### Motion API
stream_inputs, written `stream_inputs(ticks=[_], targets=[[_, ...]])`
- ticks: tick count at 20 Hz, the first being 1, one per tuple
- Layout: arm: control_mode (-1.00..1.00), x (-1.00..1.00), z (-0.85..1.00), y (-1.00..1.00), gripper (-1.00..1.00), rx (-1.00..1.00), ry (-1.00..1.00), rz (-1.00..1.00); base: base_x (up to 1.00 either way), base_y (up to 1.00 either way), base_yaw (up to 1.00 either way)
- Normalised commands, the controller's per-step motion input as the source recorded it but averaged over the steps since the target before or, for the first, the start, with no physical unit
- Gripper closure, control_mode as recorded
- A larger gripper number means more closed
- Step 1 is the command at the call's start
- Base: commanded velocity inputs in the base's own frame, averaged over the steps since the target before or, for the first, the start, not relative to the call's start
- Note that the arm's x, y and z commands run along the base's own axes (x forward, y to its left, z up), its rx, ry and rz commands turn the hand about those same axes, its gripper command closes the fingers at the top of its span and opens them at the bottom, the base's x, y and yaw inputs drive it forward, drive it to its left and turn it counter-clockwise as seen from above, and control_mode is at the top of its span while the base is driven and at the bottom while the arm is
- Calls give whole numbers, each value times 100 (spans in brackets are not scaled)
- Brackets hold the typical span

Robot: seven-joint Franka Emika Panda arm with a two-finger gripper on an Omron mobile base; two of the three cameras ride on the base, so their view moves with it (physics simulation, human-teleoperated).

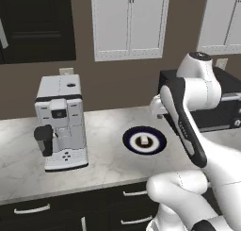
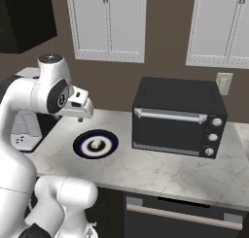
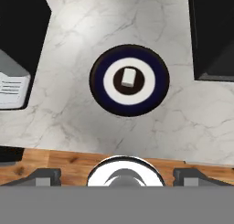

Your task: Pick up the marshmallow and place it in the cup of hot chocolate on the dining counter.

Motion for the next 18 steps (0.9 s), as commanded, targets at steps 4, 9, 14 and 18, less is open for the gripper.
stream_inputs(ticks=[4,9,14,18], targets=[[-100,-2,-68,5,-100,-14,18,-1,0,0,0],[-100,4,-63,3,-100,-15,18,-2,0,0,0],[-100,35,-37,0,-100,-1,17,-1,0,0,0],[-100,39,-29,0,-100,6,4,0,0,0,0]])
